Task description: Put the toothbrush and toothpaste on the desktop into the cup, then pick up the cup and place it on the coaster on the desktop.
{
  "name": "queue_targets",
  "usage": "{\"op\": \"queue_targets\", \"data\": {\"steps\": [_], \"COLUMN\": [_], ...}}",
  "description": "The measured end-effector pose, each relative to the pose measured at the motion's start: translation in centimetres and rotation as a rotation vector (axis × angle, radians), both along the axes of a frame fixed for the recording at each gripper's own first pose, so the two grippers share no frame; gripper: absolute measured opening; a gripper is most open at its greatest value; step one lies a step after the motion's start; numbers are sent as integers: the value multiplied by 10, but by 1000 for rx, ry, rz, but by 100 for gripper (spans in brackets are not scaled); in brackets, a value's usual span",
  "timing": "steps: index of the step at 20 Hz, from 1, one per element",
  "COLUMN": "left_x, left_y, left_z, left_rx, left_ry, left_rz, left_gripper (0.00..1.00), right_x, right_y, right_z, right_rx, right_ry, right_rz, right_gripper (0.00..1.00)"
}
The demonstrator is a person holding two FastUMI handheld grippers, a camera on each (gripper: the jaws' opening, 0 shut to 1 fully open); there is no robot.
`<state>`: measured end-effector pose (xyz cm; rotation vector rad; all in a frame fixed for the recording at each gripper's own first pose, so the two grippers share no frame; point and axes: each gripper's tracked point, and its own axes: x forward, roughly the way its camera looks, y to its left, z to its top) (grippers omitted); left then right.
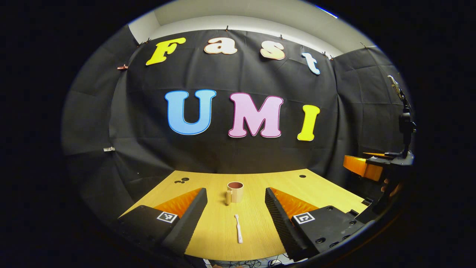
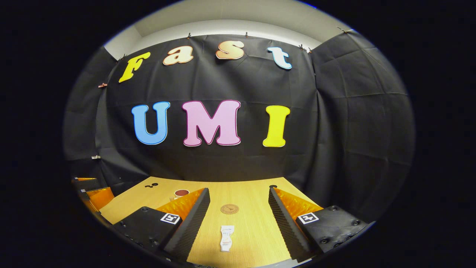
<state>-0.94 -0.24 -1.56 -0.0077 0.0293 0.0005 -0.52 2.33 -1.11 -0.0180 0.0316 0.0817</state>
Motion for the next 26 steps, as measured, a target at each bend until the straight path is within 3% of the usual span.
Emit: {"op": "queue_targets", "data": {"steps": [6,13,17,26], "left_x": [-2,6,14,43], "left_y": [4,19,27,28], "left_z": [-1,-15,-27,-56], "left_rx": [-26,-52,-55,-13], "left_ry": [5,53,94,204], "left_rz": [13,83,130,185], "left_gripper": [97,97,97,98], "right_x": [5,39,61,100], "right_y": [12,21,42,39], "right_z": [-14,-52,-90,-183], "right_rx": [-24,-42,-36,-103], "right_ry": [55,184,290,524], "right_rz": [24,34,116,134], "right_gripper": [97,98,98,98]}}
